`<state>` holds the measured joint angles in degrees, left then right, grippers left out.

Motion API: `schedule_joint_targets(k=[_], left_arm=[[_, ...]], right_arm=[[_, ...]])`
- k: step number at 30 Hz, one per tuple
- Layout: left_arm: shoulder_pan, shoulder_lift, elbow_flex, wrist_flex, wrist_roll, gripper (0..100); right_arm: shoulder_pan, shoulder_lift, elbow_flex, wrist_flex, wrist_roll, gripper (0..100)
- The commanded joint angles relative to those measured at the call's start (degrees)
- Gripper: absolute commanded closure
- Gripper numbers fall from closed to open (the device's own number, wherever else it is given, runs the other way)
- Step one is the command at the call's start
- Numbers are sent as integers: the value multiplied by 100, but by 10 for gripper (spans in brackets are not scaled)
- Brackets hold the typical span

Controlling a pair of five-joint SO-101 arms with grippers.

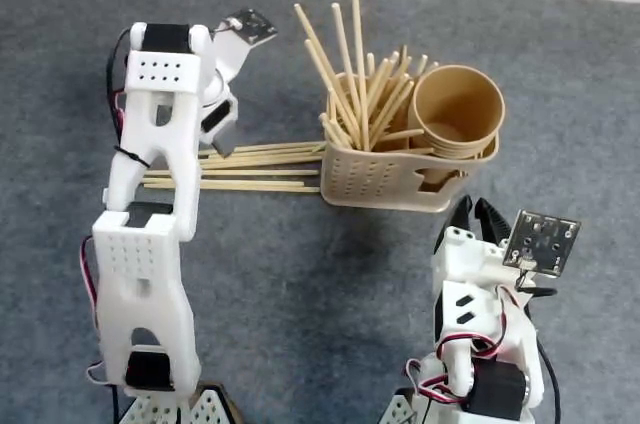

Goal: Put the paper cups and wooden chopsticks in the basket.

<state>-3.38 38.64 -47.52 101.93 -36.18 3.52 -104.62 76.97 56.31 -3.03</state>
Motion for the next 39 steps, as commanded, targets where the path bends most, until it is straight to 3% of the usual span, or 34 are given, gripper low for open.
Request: schedule_joint_targets(k=[1, 6, 22, 30, 39], left_arm=[[163, -119, 13, 9, -431, 768], [207, 418, -163, -9, -949, 765], [180, 2914, -2422, -343, -985, 769], [31, 3108, -2413, -44, -1802, 884], [75, 3090, -1613, -35, -2382, 892]], right_arm=[[-57, -13, -31, -22, -9, 929], [-57, -13, -22, -22, -9, 929], [-57, -13, -13, -22, -9, 929], [-57, -13, -13, -22, -9, 929], [-57, -13, -13, -22, -9, 929]])
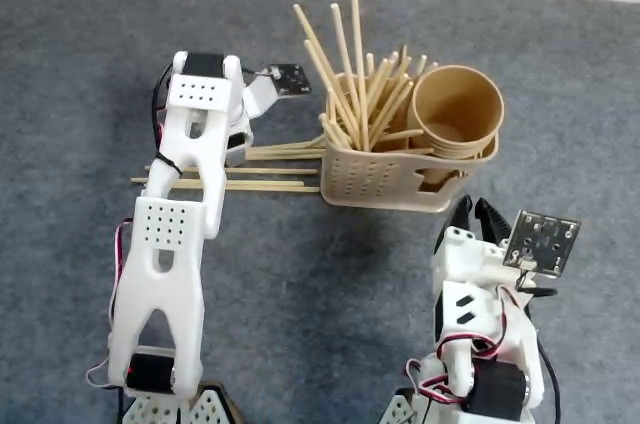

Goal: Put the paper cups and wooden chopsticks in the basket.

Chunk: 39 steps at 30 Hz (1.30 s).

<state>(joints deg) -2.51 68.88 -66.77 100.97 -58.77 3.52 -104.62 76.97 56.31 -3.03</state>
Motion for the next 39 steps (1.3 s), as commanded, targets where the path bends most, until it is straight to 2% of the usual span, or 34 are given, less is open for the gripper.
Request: schedule_joint_targets(k=[1, 3, 7, 20, 30, 34, 36, 39], left_arm=[[-13, 48, 321, 62, -123, 892], [-22, -40, 365, 62, -114, 902], [-22, -356, 734, 62, -114, 994], [-22, -2835, 4040, 62, -149, 993], [-418, -4453, 5991, 35, -132, 993], [-400, -4602, 6132, 26, -114, 977], [-382, -4629, 6123, 26, -79, 923], [-374, -4611, 5842, 26, 378, 832]], right_arm=[[-57, -13, -13, -22, -9, 929], [-57, -13, -13, -22, -9, 929], [-57, -13, -13, -22, -9, 929], [-57, -13, -13, -22, -9, 929], [-57, -13, -13, -22, -9, 929], [-57, -13, -13, -22, -9, 929], [-57, -13, -13, -22, -9, 929], [-57, -13, -13, -22, -9, 929]])
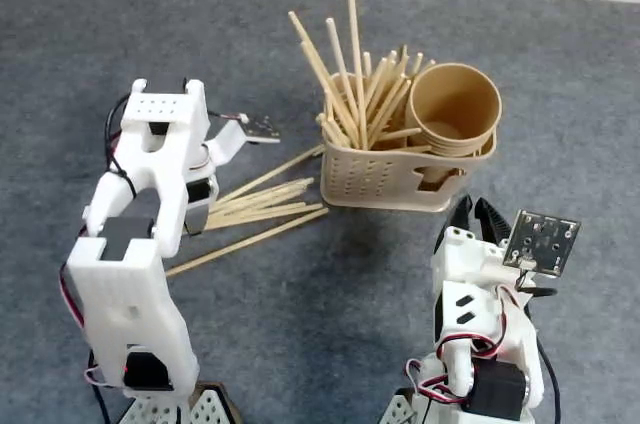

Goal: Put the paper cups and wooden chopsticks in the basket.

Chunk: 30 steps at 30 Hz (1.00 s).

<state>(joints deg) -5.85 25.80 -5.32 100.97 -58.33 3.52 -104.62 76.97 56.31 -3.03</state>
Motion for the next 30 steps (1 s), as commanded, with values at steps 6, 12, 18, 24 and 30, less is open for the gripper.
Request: schedule_joint_targets(k=[6, 12, 18, 24, 30], left_arm=[[154, -259, -936, 26, 905, 784], [690, -101, -936, -484, 1512, 783], [901, 884, -1262, -721, 1574, 786], [760, 1938, -2141, -703, 1574, 805], [752, 2422, -2563, -273, 1521, 970]], right_arm=[[-57, -13, -4, -22, -9, 929], [-57, -13, -4, -22, -9, 929], [-57, -13, -4, -22, -9, 929], [-57, -13, -4, -22, -9, 929], [-57, -13, -4, -22, -9, 929]])
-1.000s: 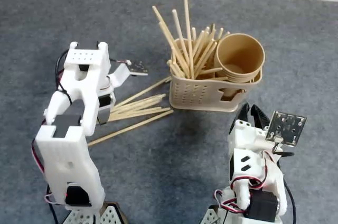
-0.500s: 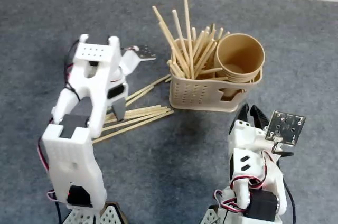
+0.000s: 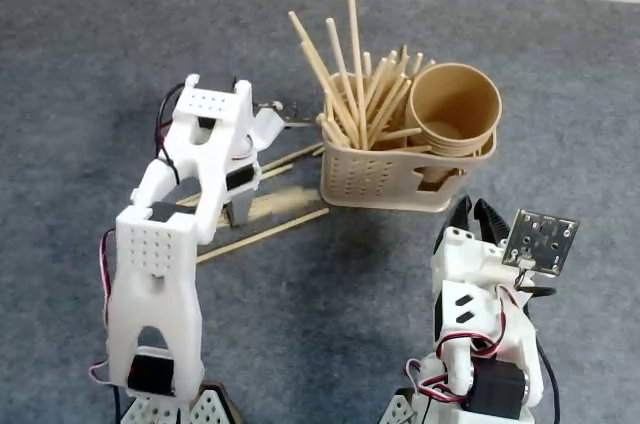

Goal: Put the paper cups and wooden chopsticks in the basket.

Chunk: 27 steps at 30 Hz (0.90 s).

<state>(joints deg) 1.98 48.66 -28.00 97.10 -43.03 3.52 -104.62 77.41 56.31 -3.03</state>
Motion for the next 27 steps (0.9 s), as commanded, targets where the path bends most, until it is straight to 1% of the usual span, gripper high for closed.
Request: schedule_joint_targets(k=[1, 3, 12, 21, 27], left_arm=[[-31, 145, -303, 193, -9, 981], [-48, 119, -303, 308, -9, 995], [-224, -84, -224, 387, 26, 995], [-242, -1868, 954, 378, 62, 995], [-426, -2879, 1174, 378, 536, 995]], right_arm=[[-57, -13, -48, -22, -9, 929], [-57, -13, -48, -22, -9, 929], [-57, -13, -48, -22, -9, 929], [-57, -13, -48, -22, -9, 929], [-48, -13, -48, -22, -9, 929]])
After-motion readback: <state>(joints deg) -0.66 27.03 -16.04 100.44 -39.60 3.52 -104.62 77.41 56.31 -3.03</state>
